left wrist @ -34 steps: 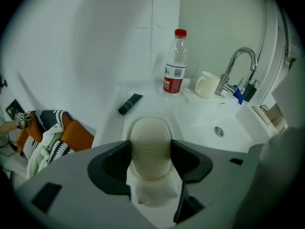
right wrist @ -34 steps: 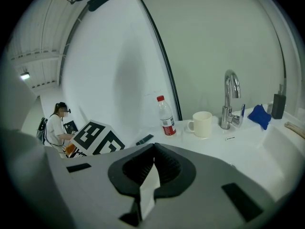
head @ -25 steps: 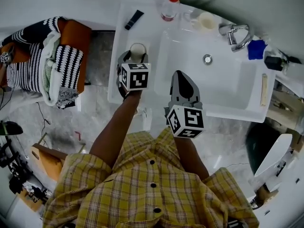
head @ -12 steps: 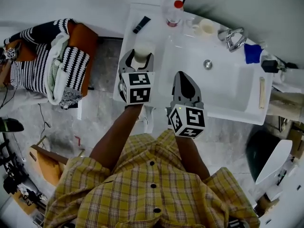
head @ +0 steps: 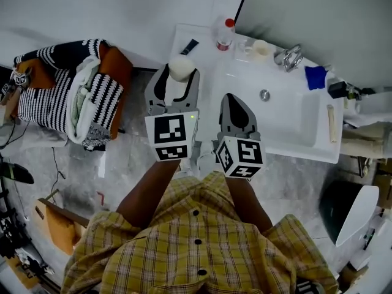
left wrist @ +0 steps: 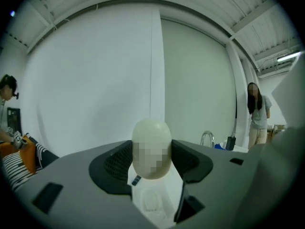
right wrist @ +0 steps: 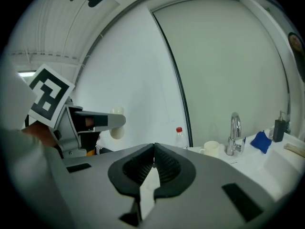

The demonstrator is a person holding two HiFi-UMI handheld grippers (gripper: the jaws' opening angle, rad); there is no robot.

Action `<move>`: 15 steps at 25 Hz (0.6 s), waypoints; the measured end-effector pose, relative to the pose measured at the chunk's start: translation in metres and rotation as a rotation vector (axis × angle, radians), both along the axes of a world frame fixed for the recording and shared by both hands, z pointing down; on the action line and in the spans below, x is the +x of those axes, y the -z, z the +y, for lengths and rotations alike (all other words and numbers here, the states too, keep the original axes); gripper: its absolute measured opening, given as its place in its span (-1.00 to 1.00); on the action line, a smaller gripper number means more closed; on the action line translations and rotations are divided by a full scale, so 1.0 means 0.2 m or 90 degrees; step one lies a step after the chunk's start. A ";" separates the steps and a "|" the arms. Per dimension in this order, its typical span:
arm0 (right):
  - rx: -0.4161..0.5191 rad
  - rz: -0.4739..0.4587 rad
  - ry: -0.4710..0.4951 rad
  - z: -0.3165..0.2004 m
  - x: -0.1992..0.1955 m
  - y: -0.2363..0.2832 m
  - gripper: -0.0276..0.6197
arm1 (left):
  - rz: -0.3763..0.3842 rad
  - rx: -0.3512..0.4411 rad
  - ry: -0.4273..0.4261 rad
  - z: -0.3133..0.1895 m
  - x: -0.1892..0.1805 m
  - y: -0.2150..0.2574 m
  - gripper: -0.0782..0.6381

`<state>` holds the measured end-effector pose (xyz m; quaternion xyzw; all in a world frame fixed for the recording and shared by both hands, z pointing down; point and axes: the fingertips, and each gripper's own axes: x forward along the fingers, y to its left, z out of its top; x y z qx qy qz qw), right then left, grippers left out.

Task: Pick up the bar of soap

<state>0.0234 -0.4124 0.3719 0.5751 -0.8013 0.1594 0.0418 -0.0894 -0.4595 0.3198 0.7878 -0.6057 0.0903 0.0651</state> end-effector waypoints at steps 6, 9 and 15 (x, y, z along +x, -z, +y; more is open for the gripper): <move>0.048 -0.010 0.017 0.08 -0.11 0.21 -0.85 | -0.036 0.101 -0.020 0.28 -0.05 0.29 -0.07; 0.081 -0.006 0.031 0.12 -0.15 0.31 -0.85 | 0.001 0.145 -0.007 0.41 -0.07 0.32 -0.07; 0.107 -0.004 0.040 0.16 -0.16 0.38 -0.85 | -0.024 0.113 -0.021 0.46 -0.06 0.24 -0.07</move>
